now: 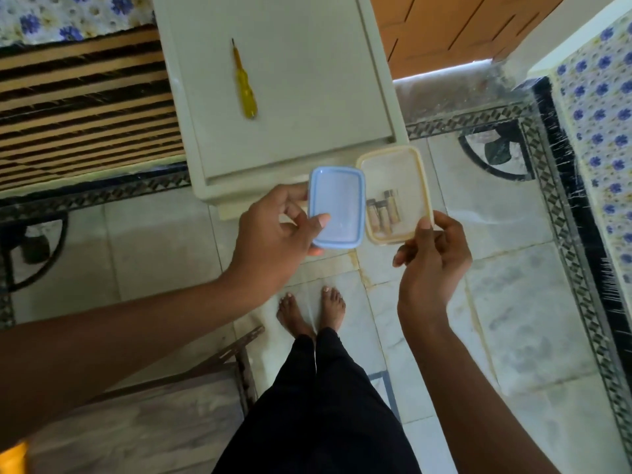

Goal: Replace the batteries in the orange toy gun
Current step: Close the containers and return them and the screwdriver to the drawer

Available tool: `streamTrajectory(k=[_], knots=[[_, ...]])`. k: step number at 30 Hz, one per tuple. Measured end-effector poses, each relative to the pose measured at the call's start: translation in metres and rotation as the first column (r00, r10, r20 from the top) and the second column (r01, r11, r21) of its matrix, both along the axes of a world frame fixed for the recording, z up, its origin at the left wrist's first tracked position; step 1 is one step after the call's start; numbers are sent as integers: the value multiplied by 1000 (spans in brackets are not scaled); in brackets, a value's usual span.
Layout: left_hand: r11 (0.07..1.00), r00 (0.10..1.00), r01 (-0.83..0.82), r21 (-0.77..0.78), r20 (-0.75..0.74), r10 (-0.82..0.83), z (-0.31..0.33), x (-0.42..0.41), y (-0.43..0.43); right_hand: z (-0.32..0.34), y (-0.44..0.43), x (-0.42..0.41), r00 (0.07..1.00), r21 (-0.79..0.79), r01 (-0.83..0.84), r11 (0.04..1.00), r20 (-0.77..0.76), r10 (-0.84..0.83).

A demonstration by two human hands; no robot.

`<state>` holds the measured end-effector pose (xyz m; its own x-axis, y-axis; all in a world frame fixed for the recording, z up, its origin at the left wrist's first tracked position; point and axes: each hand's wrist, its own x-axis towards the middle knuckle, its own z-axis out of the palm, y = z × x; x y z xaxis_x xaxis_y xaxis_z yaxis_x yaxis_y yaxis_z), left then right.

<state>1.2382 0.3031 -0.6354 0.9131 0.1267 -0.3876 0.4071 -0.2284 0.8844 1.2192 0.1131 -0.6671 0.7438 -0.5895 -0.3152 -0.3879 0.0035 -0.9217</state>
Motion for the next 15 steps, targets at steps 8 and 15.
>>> streamTrajectory(k=[8,15], knots=[[996,968,-83,20,-238,86,-72,-29,-5,-73,-11,-35,981,-61,65,996,-180,-75],[955,894,-297,5,-350,280,-157,1,-1,-144,3,-6,948,-10,33,999,-317,-35]])
